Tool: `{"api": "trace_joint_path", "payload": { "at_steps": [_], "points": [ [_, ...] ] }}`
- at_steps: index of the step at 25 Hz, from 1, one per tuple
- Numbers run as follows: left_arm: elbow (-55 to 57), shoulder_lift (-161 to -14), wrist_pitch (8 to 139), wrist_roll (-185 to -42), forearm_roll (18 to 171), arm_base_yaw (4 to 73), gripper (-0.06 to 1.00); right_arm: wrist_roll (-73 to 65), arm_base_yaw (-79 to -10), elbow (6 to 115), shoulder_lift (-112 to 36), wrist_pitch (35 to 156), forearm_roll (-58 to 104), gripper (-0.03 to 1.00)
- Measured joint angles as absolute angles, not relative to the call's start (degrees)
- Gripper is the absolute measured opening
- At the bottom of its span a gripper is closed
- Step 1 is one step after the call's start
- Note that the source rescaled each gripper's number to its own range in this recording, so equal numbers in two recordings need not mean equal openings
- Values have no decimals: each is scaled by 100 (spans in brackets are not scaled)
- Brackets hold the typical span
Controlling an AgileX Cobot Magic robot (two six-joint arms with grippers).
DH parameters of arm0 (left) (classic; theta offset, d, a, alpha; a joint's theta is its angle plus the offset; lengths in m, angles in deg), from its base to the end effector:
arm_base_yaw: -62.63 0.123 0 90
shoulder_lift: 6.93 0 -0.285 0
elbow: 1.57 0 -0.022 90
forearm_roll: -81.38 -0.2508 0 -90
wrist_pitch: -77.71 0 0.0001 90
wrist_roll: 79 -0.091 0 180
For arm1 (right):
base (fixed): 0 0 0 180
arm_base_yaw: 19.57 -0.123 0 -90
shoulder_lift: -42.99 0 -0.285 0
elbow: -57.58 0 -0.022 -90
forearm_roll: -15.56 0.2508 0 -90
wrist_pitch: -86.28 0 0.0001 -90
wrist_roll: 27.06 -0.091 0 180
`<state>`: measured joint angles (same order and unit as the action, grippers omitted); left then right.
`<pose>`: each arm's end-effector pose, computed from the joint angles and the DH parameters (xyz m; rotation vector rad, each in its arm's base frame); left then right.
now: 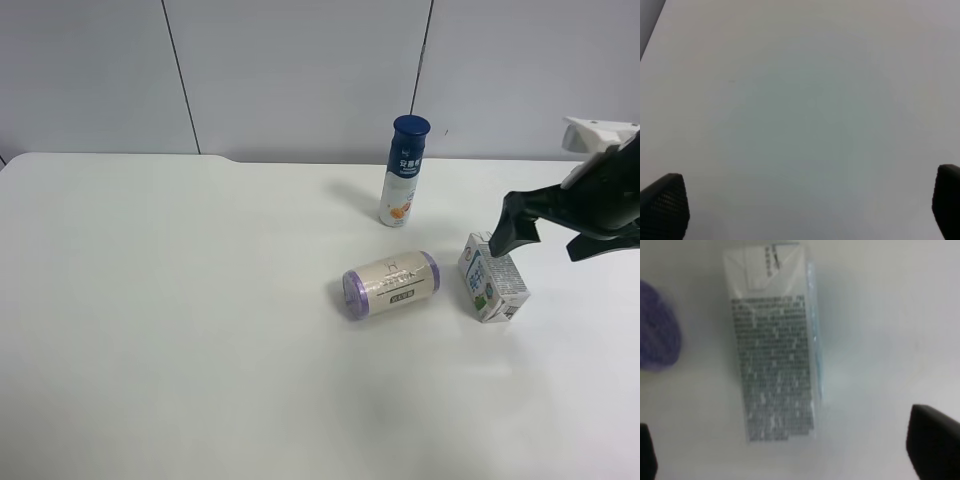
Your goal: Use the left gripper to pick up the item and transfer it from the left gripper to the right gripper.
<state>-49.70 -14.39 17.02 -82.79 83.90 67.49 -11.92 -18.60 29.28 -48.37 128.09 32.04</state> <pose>-0.0063 -0.0040 0.2796 -0.0166 2.0289 0.0428 0.2659 0.0127 0.2188 -0.0882 2.7805 0.2498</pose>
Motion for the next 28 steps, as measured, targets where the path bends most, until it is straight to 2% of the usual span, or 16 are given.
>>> {"api": "trace_joint_path", "payload": {
  "at_steps": [14, 20, 28],
  "points": [
    [-4970, -1439, 1702, -8279, 8390, 6749, 99, -1263, -1860, 2928, -1477, 15030, 2625, 100],
    [-4970, -1439, 1702, -8279, 8390, 6749, 99, -1536, -1860, 2928, 32, 15532, 2607, 100],
    [-4970, -1439, 1702, -8279, 8390, 6749, 99, -2046, -1860, 2928, 1685, 15596, 2145, 100]
  ]
}}
